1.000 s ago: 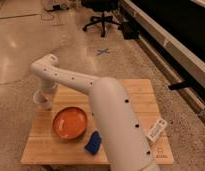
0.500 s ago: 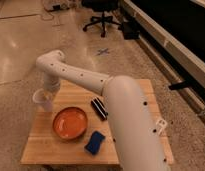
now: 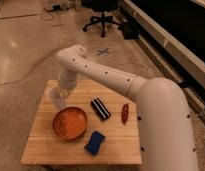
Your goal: Place the ceramic cup in the ceramic bowl
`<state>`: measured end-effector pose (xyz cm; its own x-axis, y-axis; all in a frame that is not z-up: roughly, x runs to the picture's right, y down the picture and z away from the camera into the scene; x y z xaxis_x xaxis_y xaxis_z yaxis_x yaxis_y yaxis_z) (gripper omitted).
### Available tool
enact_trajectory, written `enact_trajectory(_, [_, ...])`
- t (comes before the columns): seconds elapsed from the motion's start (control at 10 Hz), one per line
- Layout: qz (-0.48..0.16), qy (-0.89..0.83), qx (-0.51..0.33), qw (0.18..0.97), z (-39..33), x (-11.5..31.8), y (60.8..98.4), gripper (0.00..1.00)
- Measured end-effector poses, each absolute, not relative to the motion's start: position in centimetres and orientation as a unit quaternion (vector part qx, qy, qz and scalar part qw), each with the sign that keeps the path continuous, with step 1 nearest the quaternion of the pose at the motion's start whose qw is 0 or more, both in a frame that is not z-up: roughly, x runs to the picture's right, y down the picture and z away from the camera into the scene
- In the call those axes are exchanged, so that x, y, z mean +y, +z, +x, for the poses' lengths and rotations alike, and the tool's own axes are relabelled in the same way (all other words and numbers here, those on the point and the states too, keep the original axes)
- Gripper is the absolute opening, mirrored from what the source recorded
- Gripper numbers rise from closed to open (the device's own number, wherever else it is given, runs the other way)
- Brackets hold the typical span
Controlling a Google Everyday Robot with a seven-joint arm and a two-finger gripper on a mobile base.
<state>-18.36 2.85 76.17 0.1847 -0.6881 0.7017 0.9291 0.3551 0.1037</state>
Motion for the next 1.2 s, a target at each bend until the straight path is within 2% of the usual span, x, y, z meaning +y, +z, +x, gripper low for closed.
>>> enact_trajectory(0.4, [-0.193, -0.534, -0.345, 0.748, -14.4, 5.4, 73.5, 0.0])
enact_trajectory(0.6, [-0.204, -0.539, -0.347, 0.74, -13.7, 8.1, 72.8, 0.02])
enact_trajectory(0.8, [-0.211, -0.541, -0.349, 0.735, -13.6, 10.3, 72.9, 0.18])
enact_trajectory(1.2, [-0.203, -0.539, -0.357, 0.735, -15.1, 12.3, 74.2, 0.6])
